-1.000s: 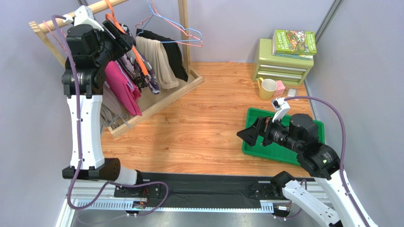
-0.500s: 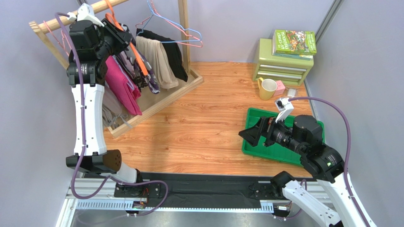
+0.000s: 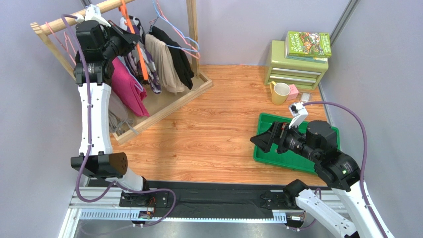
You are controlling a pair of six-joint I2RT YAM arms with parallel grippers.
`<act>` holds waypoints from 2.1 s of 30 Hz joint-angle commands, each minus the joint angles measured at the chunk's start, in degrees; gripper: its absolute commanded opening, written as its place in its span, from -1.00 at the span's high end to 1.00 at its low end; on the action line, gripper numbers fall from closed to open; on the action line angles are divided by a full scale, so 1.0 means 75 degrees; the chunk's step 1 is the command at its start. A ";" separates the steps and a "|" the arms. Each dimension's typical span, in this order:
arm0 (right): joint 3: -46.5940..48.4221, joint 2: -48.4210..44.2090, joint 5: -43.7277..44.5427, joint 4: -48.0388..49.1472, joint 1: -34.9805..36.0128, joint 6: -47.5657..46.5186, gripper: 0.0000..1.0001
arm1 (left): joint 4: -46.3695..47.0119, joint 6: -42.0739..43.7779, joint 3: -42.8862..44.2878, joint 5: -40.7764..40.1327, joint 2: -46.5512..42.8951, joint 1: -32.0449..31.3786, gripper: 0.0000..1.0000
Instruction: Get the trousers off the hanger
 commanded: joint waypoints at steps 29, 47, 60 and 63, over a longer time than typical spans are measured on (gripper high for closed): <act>0.0277 0.0366 -0.0135 0.0362 0.0035 -0.0155 -0.89 | 0.0554 -0.0646 0.1597 0.0141 -0.1395 -0.0025 1.00; 0.0207 0.0799 -0.0111 0.0550 0.0269 -0.0296 -0.89 | 0.0495 -0.1034 0.0990 0.0703 -0.2659 -0.0025 1.00; 0.0300 0.1746 0.2921 0.1346 0.3965 -0.0436 -0.88 | -0.0686 -0.1444 -0.0487 0.1278 -0.4734 -0.0025 1.00; 0.0570 0.2204 0.4291 0.1931 0.5328 -0.0740 -0.89 | -0.1273 -0.1560 -0.0710 0.1242 -0.5062 -0.0036 1.00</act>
